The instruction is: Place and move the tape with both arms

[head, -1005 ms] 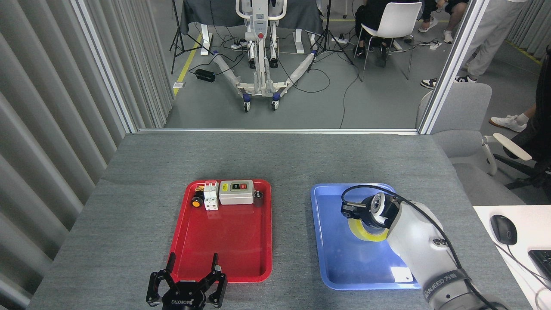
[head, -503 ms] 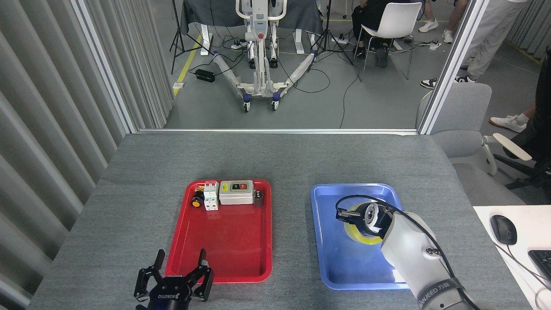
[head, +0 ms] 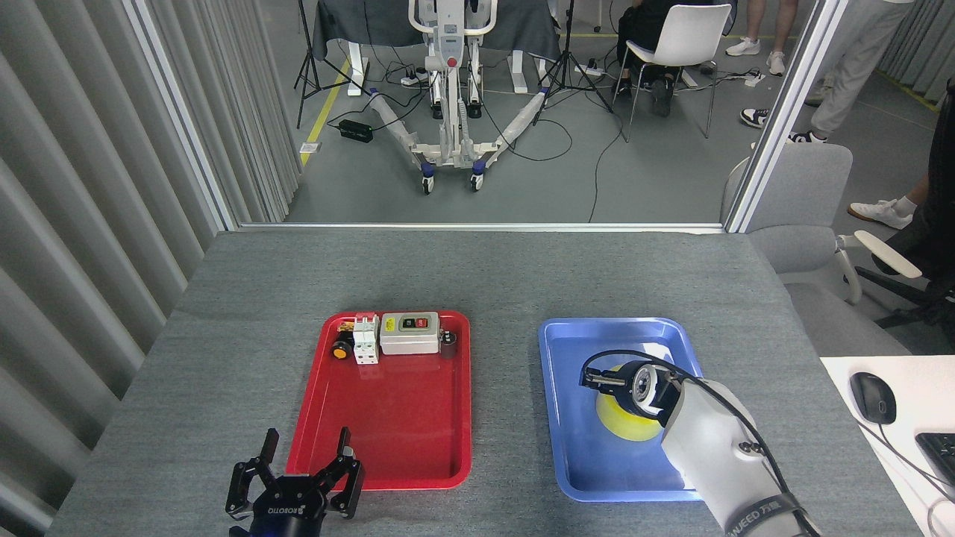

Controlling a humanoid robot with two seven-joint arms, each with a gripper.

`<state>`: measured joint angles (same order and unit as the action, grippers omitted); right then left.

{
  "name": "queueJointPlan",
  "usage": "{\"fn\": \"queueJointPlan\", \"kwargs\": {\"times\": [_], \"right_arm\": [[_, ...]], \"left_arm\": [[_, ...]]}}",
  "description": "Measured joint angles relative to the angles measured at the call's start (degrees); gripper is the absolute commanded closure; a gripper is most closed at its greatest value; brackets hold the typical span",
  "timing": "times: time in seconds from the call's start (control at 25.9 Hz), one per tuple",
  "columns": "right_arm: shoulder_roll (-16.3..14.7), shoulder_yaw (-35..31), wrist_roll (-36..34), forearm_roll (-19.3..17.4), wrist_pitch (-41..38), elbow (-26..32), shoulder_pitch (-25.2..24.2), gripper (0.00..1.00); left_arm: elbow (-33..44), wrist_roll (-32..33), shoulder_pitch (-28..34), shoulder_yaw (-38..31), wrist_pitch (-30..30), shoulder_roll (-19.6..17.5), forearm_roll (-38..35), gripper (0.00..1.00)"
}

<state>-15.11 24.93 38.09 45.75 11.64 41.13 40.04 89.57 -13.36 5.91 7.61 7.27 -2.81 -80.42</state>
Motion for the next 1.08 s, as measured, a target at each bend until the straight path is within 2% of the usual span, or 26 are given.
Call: {"fn": "queueJointPlan", "kwargs": {"times": [0.15,0.35,0.43,0.54,0.73,0.85,0.97,1.08], "right_arm": [[-0.1,-0.1,-1.3,0.0,-1.2,0.6,-0.8,0.28],[-0.4,-0.3,-4.7,0.6,-3.6,3.4,-2.5,0.09],[-1.0,-1.5,-8.1,2.1,-4.6,5.9,-4.1,0.04],[-1.4,-6.4,-14.3,8.4,-7.0,10.3,-7.2,0.02],[0.7,-19.3,-26.5,24.8,-16.4,18.7,-15.3,0.02],[1.7,-24.0,-35.5,32.2,-20.0,23.6,-20.4,0.01],[2.0,-25.8,-43.9,36.7,-21.0,27.2,-24.0,0.01],[2.1,-26.9,-48.1,38.4,-20.3,30.7,-27.8,0.01]], "left_arm": [[0.0,0.0,0.1,-0.2,-0.1,0.0,0.0,0.0],[-0.1,0.0,0.1,-0.3,-0.1,0.0,0.0,0.0],[-0.2,0.0,0.1,-0.3,-0.1,0.0,0.0,0.0],[-0.4,0.0,0.0,-0.3,-0.1,0.1,0.0,0.0],[-0.7,0.0,-0.6,-0.3,-0.1,0.1,0.1,0.0],[-0.9,0.0,-0.8,-0.3,-0.1,0.1,0.1,0.0],[-1.0,0.0,-1.0,-0.3,0.0,0.1,0.1,0.0],[-1.3,0.0,-1.2,-0.3,0.0,0.1,0.2,0.0]]}}
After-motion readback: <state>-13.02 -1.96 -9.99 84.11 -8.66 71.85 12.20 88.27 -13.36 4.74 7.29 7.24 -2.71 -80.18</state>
